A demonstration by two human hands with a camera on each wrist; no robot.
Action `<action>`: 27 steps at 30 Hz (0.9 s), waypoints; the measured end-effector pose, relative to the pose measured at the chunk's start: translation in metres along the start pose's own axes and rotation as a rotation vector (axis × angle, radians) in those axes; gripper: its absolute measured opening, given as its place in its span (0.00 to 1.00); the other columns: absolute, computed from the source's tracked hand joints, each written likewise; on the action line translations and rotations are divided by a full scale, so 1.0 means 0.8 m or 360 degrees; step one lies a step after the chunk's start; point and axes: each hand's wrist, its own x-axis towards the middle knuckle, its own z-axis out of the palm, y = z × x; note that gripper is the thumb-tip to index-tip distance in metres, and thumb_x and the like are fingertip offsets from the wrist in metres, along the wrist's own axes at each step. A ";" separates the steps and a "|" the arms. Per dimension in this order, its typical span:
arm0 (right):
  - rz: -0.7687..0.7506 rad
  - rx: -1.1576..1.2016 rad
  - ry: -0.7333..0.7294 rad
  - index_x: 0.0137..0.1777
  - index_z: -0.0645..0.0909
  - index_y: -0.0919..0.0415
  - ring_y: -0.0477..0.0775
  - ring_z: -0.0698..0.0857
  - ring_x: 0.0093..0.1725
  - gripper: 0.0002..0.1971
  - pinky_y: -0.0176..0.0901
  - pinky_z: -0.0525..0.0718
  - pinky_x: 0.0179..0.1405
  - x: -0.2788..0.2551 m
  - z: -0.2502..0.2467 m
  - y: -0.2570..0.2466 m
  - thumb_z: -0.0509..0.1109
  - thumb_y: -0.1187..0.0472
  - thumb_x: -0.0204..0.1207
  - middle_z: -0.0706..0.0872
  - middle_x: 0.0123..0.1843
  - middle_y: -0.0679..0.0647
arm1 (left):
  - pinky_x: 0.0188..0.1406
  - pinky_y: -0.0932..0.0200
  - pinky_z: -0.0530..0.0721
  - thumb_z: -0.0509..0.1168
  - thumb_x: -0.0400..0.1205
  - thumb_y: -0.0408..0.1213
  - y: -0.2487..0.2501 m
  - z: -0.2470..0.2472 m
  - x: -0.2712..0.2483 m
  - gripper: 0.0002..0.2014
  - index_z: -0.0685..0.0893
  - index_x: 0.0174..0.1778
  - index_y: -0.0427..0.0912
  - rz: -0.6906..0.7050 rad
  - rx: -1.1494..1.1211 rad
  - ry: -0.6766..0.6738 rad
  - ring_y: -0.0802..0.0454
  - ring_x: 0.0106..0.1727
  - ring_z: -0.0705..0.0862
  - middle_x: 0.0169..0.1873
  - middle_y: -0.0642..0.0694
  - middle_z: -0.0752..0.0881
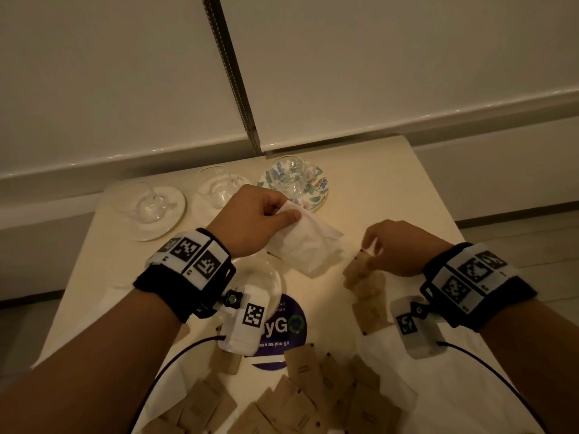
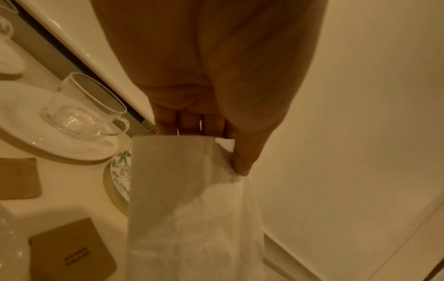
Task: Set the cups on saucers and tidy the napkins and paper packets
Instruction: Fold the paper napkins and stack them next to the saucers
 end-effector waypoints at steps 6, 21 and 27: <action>0.0099 -0.0234 -0.0167 0.74 0.64 0.48 0.57 0.81 0.57 0.28 0.50 0.82 0.55 0.000 0.054 0.018 0.71 0.50 0.76 0.77 0.63 0.53 | 0.36 0.73 0.82 0.70 0.82 0.38 -0.002 0.006 0.005 0.05 0.91 0.44 0.43 0.0006 -0.0013 -0.0004 0.62 0.35 0.87 0.38 0.48 0.91; 0.0029 0.0588 0.0153 0.71 0.71 0.49 0.49 0.80 0.57 0.45 0.45 0.80 0.57 -0.024 0.033 -0.021 0.80 0.31 0.56 0.80 0.59 0.46 | 0.43 0.54 0.84 0.69 0.82 0.41 0.000 0.026 0.013 0.07 0.86 0.38 0.50 0.0010 0.0144 -0.0130 0.47 0.39 0.86 0.37 0.44 0.89; -0.0400 0.0653 0.0361 0.48 0.85 0.55 0.48 0.82 0.46 0.11 0.41 0.76 0.47 -0.022 0.014 -0.034 0.76 0.49 0.74 0.86 0.45 0.47 | 0.33 0.66 0.84 0.69 0.83 0.40 0.000 0.036 0.015 0.06 0.89 0.46 0.42 0.0036 0.0102 -0.0221 0.59 0.34 0.85 0.37 0.48 0.88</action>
